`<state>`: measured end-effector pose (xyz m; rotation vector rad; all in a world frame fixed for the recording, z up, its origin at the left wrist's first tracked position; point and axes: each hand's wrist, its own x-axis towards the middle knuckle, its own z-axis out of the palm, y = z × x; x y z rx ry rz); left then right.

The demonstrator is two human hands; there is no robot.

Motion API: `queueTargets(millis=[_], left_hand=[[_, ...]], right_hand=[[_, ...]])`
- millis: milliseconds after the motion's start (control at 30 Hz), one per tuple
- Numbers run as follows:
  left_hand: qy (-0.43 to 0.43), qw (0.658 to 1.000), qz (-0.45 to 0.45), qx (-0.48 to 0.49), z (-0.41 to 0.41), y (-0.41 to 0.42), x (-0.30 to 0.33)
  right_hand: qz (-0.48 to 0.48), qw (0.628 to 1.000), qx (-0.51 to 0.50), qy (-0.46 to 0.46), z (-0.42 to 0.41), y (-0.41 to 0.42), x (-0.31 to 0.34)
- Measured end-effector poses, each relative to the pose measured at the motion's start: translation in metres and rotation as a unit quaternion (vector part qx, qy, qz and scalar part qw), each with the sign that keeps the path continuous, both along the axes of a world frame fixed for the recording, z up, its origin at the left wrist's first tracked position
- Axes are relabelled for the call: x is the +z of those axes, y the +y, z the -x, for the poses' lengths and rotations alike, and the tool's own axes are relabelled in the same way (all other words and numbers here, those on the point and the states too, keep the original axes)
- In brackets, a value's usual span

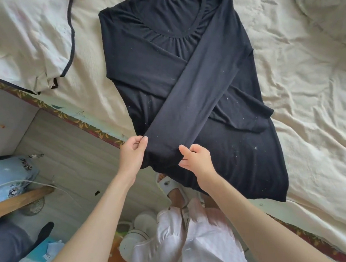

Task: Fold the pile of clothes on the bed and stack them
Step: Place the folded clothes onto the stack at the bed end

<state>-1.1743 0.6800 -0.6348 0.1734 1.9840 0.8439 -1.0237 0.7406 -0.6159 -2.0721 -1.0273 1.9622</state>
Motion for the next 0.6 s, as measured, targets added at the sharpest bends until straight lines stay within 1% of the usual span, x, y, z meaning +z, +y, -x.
queueTargets(millis=[67,100,167,200,267,300,367,400,467,533,600], left_hand=[[0.006,0.999,0.037,-0.032,0.001,-0.005,-0.011],[0.003,0.997,0.059,-0.058,0.003,-0.007,-0.016],[0.003,0.985,0.112,-0.134,0.008,-0.014,-0.024],[0.019,0.974,0.138,-0.180,0.010,-0.017,-0.027],[0.086,0.954,0.165,-0.234,0.011,-0.023,-0.031],[0.126,0.951,0.156,-0.234,0.008,-0.024,-0.031],[0.205,0.948,0.099,-0.223,-0.005,-0.020,-0.028],[0.244,0.939,0.065,-0.232,-0.013,-0.016,-0.025],[0.304,0.911,-0.002,-0.278,-0.033,-0.006,-0.018],[0.331,0.879,-0.054,-0.338,-0.052,0.005,-0.015],[0.324,0.849,-0.056,-0.414,-0.070,0.014,-0.015]], right_hand=[[0.066,0.998,-0.008,0.013,-0.001,0.002,-0.007],[0.078,0.997,-0.007,0.008,-0.003,0.004,-0.010],[0.068,0.997,-0.019,-0.011,-0.010,0.011,-0.017],[0.057,0.998,-0.032,-0.022,-0.016,0.016,-0.020],[0.028,0.997,-0.057,-0.052,-0.029,0.029,-0.021],[0.009,0.995,-0.067,-0.072,-0.038,0.036,-0.020],[-0.025,0.989,-0.096,-0.113,-0.057,0.051,-0.019],[-0.038,0.984,-0.114,-0.134,-0.066,0.059,-0.019],[-0.060,0.971,-0.146,-0.177,-0.086,0.074,-0.019],[-0.073,0.960,-0.168,-0.213,-0.106,0.088,-0.021],[-0.057,0.955,-0.191,-0.219,-0.121,0.101,-0.023]])
